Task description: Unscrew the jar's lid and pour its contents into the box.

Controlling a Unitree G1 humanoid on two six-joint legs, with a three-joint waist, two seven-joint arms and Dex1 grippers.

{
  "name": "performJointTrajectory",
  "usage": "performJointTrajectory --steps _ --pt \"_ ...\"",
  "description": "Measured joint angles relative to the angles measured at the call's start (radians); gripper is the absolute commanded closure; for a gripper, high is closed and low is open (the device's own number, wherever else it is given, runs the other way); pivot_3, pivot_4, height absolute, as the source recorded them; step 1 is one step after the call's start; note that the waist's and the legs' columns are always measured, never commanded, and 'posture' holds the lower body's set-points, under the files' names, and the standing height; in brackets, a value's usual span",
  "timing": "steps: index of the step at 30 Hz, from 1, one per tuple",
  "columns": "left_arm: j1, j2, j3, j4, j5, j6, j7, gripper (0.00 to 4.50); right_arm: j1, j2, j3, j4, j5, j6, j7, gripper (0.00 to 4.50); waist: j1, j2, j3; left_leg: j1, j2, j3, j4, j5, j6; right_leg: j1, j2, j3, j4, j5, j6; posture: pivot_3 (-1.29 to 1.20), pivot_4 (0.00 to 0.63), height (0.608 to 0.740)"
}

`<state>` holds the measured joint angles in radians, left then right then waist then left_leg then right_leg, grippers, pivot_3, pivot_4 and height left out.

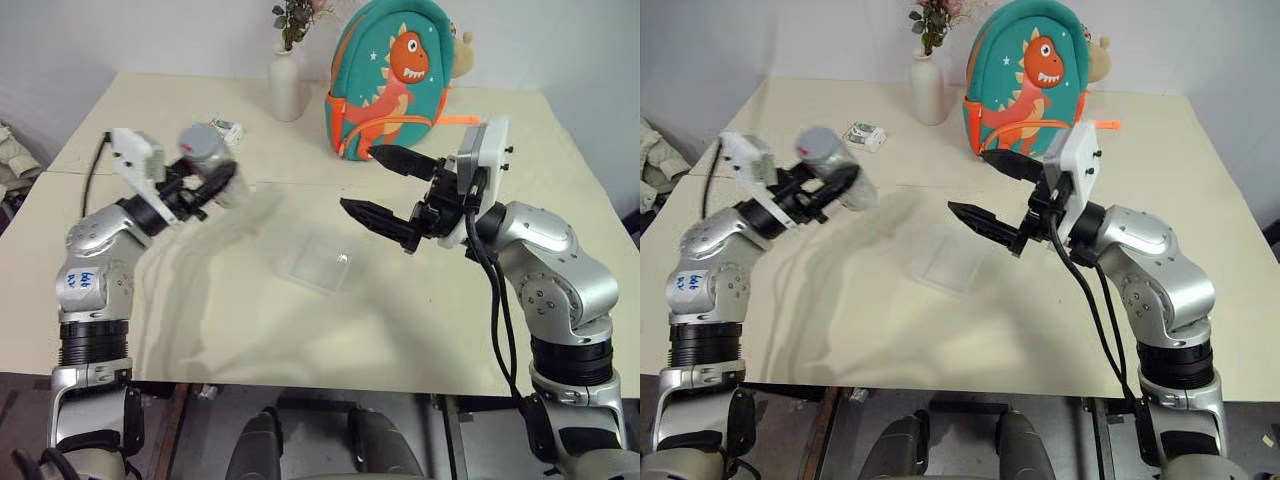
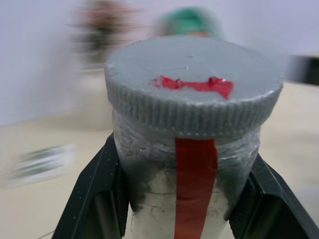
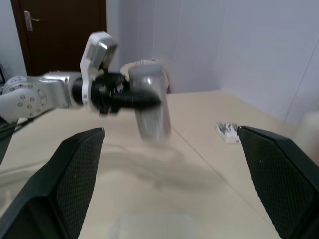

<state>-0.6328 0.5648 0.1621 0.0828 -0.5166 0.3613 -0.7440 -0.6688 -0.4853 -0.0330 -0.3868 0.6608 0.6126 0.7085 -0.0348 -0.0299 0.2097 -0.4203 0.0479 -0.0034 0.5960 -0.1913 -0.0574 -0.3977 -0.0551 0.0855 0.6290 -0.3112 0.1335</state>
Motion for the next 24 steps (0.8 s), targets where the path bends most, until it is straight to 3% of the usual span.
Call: performJointTrajectory --steps 4,10,24 --pt "-0.060 -0.046 -0.093 -0.026 -0.007 0.084 -0.045 2.46 -0.064 0.056 0.067 -0.018 0.010 0.079 -0.070 0.00 -0.005 0.000 0.000 0.000 0.000 0.000 0.000 0.000 0.000 0.000 0.001 0.001 0.000 0.000 0.000 0.00 0.150 0.740" --pt "-0.101 -0.112 -0.139 0.003 -0.004 0.107 -0.070 2.46 -0.127 0.136 0.150 0.013 -0.050 0.159 -0.179 0.00 -0.003 0.000 0.000 -0.002 0.000 0.000 0.000 0.000 0.000 -0.003 0.001 0.001 0.000 0.000 0.000 0.00 0.150 0.740" --pt "-0.101 -0.117 -0.183 0.003 0.026 0.120 -0.146 2.46 -0.148 0.180 0.173 0.095 -0.125 0.199 -0.226 0.00 -0.001 0.000 0.000 -0.003 0.000 0.001 0.000 0.000 0.001 -0.004 0.001 0.002 0.000 0.000 0.000 0.00 0.150 0.740"
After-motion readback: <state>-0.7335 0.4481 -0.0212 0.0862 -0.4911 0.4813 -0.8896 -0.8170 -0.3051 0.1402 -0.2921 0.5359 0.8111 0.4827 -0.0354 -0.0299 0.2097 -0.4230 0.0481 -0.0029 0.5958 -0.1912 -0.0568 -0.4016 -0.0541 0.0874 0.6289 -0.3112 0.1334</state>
